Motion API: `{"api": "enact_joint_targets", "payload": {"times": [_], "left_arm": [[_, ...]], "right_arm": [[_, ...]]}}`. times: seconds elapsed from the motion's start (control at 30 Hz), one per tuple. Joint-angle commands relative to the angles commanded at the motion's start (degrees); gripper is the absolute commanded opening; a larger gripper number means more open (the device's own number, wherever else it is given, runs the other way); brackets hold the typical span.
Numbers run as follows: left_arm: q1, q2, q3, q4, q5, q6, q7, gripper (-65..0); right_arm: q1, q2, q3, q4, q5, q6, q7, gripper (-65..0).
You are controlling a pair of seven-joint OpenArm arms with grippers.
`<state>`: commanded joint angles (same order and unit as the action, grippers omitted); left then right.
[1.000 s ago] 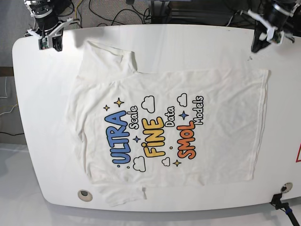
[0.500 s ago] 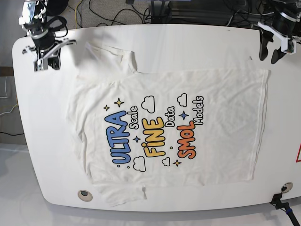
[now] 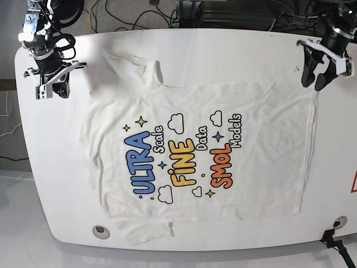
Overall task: Fold the T-shirt properly
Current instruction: 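Move both grippers down toward the shirt's shoulder corners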
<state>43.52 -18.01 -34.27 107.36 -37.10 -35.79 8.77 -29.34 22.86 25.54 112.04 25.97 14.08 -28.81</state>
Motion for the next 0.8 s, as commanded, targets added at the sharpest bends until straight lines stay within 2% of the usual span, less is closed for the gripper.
{"api": "enact_joint_targets", "payload": {"times": [0.07,0.17,0.3,0.37,0.4,0.47,0.53,0.8], "left_arm": [[0.5,0.1,-0.2,0.1,0.0,-0.3,-0.3,-41.8],[0.6,0.2,-0.5,0.3,0.1,-0.5,-0.2,-41.3],[1.2,0.1,-0.6,0.4,0.6,-0.3,-0.4,-40.8],[1.4,0.0,-0.8,0.3,1.8,1.5,-0.6,-40.9],[1.6,-0.1,-0.7,0.2,2.6,3.5,-0.5,-40.9],[2.0,-0.4,-0.8,0.1,4.3,6.5,-0.5,-40.7],[2.0,-0.8,-0.8,0.1,5.3,8.2,-0.1,-40.7],[2.2,-1.6,-0.7,0.1,5.2,8.4,1.1,-40.5]], "right_arm": [[0.5,0.0,0.1,-0.2,0.1,-0.72,0.5,-64.0],[1.7,-0.1,0.1,-0.5,-0.1,-1.77,0.0,-54.1],[2.3,-0.3,0.3,-0.7,0.0,-1.63,-2.1,-44.5],[2.2,-0.6,0.4,-1.0,0.0,-1.41,-3.1,-41.0],[2.3,-0.9,0.4,-0.9,0.1,-1.32,-3.8,-39.5],[2.3,-1.3,1.2,-1.0,-0.1,-1.33,-5.4,-37.4],[2.2,-1.9,1.9,-1.1,-0.1,-1.40,-6.5,-35.8],[2.1,-3.6,6.3,-1.7,-0.3,-1.30,-8.6,-31.6]]}}
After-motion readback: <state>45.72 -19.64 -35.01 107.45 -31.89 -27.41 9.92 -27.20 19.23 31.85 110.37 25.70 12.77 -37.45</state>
